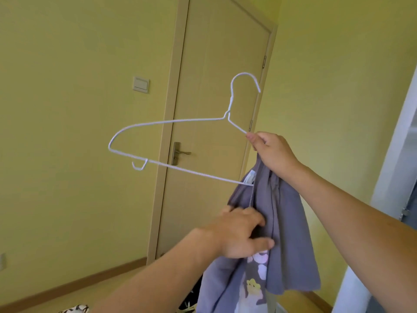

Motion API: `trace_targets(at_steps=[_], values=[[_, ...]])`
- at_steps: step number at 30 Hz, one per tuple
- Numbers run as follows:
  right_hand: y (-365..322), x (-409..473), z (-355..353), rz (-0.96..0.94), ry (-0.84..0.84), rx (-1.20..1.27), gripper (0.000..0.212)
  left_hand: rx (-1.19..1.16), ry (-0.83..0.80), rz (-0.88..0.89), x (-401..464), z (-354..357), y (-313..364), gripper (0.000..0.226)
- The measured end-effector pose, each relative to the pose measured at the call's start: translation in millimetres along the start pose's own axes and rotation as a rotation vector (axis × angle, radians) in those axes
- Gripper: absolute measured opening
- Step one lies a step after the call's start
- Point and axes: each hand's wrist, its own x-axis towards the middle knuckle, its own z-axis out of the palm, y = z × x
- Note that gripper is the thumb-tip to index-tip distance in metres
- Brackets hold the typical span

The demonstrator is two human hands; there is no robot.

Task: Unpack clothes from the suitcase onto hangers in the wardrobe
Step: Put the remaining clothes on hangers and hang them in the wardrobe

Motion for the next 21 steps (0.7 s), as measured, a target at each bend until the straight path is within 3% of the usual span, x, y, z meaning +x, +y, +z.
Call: trace_targets(at_steps=[2,4,7,9,12,14,17,21], values=[[7,-2,-9,-0.016,0.075,-0.010,0.052,0.077,-0.187,-0.088,-3,12,-19,0.050],[22,-5,-21,-0.020,0.125,-0.023,0.039,0.204,-0.185,-0.092,-9,13,-52,0.033],[44,-14,-30,-0.058,0.092,-0.068,0.024,0.113,-0.009,-0.137,-15,-12,-94,0.014],[55,-25,-29,-0.053,0.016,-0.133,0.025,0.132,0.095,-0.197,-13,-38,-110,0.014],[65,-39,-24,-0.044,-0.096,-0.185,0.026,0.132,0.186,-0.437,-14,-68,-131,0.024],[69,-49,-23,-0.025,-0.116,-0.139,0.022,0.007,0.277,-0.523,-12,-79,-140,0.024],[75,-59,-17,-0.011,-0.123,-0.088,0.012,-0.194,0.539,-0.569,-7,-84,-140,0.014],[82,-69,-14,0.064,-0.208,-0.039,0.010,-0.671,0.920,-0.706,-3,-95,-127,0.037]])
